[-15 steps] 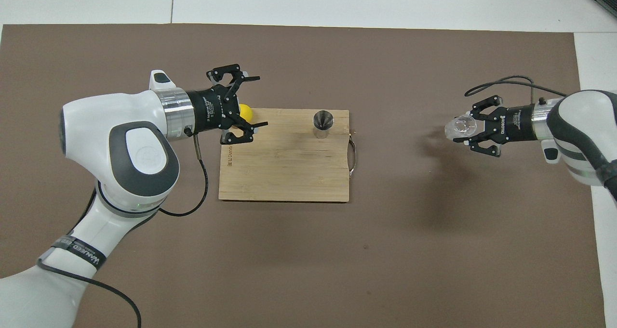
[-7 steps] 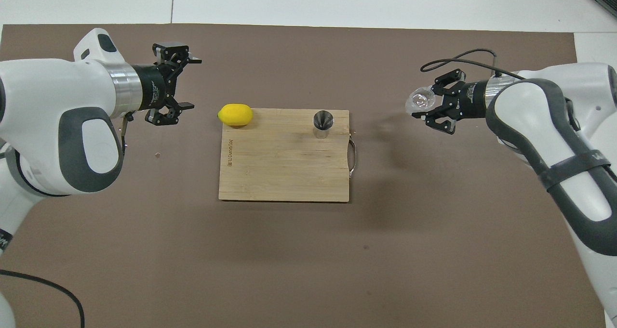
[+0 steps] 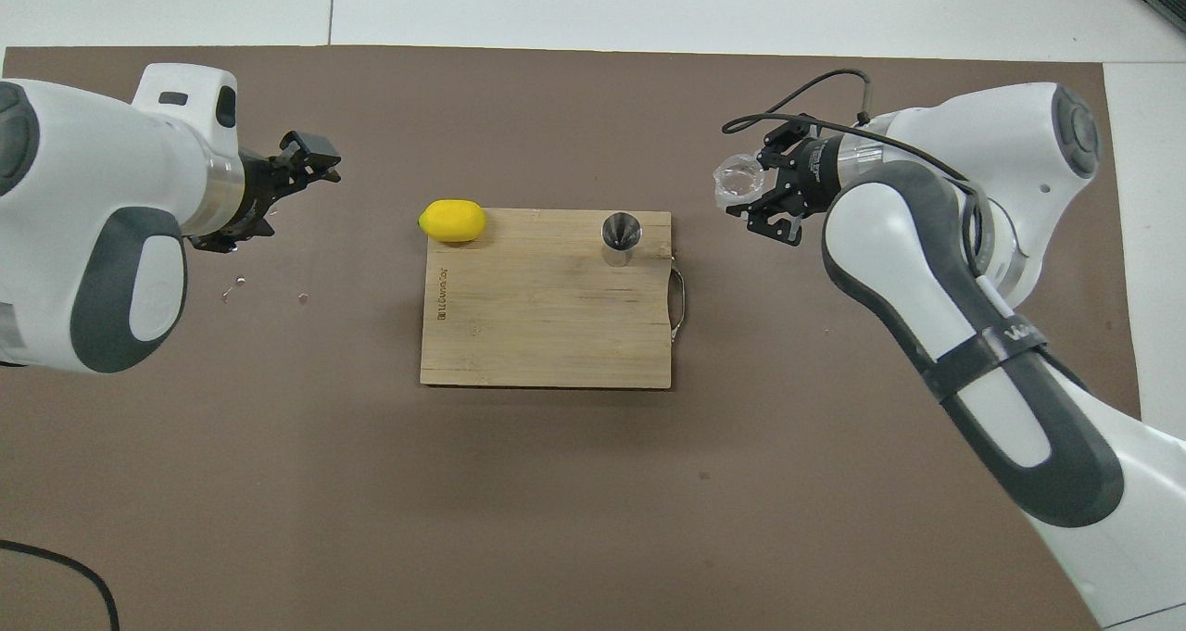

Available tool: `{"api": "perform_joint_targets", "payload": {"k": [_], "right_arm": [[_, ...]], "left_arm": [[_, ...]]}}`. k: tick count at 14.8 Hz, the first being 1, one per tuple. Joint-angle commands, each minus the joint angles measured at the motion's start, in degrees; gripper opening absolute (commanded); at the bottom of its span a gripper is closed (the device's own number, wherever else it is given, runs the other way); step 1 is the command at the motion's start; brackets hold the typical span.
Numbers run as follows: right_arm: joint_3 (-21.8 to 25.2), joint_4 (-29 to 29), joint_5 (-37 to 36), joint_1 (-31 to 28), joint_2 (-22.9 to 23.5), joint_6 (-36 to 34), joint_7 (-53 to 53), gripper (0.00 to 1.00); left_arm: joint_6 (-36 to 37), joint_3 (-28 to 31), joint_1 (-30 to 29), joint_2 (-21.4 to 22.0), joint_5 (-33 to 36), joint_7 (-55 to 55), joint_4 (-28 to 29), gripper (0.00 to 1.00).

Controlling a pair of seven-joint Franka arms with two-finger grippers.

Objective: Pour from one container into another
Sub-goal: 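Withdraw the left gripper while the right gripper lifts the glass toward the board, then move the held glass above the metal cup with the right gripper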

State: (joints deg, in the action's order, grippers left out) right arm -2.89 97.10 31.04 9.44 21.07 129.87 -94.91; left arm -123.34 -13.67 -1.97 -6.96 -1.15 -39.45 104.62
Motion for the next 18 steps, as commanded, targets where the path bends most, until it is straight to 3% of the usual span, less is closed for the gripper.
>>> {"api": "perform_joint_targets", "payload": {"k": [1, 4, 6, 8, 10, 14, 18], "right_arm": [[-0.1, -4.2, -5.27, 1.71, 2.13, -0.05, -2.82, 0.0], [-0.01, -6.04, -8.79, 3.39, 2.83, -1.1, -2.83, 0.0], [-0.1, -9.89, -11.26, 4.43, 4.84, -5.13, -2.82, 0.0], [-0.01, -13.42, -12.67, 5.23, 6.96, -8.92, -2.91, 0.0], [-0.1, -15.18, -14.42, 5.5, 8.02, -11.38, -3.0, 0.0], [-0.01, -20.98, -18.29, 7.51, 11.09, -17.27, -3.7, 0.0], [0.16, -21.34, -20.93, 8.75, 11.45, -17.72, -4.41, 0.0]], "left_arm": [[6.52, -0.3, -3.21, 3.53, 1.06, 17.41, 0.58, 1.0], [13.01, -0.21, -4.54, 6.6, 1.06, 35.17, 0.5, 1.0], [17.5, 0.58, -5.32, 9.15, 1.06, 40.31, 0.41, 1.0], [23.2, 1.28, -5.42, 10.39, 1.06, 41.12, -1.42, 1.0], [31.72, 1.28, -5.5, 9.69, 1.06, 41.12, -7.3, 1.0], [37.99, 2.15, -4.89, 7.85, 1.24, 41.2, -12.93, 1.0], [35.72, 10.76, 4.15, 9.16, 1.33, 42.35, -10.59, 1.0]]}}
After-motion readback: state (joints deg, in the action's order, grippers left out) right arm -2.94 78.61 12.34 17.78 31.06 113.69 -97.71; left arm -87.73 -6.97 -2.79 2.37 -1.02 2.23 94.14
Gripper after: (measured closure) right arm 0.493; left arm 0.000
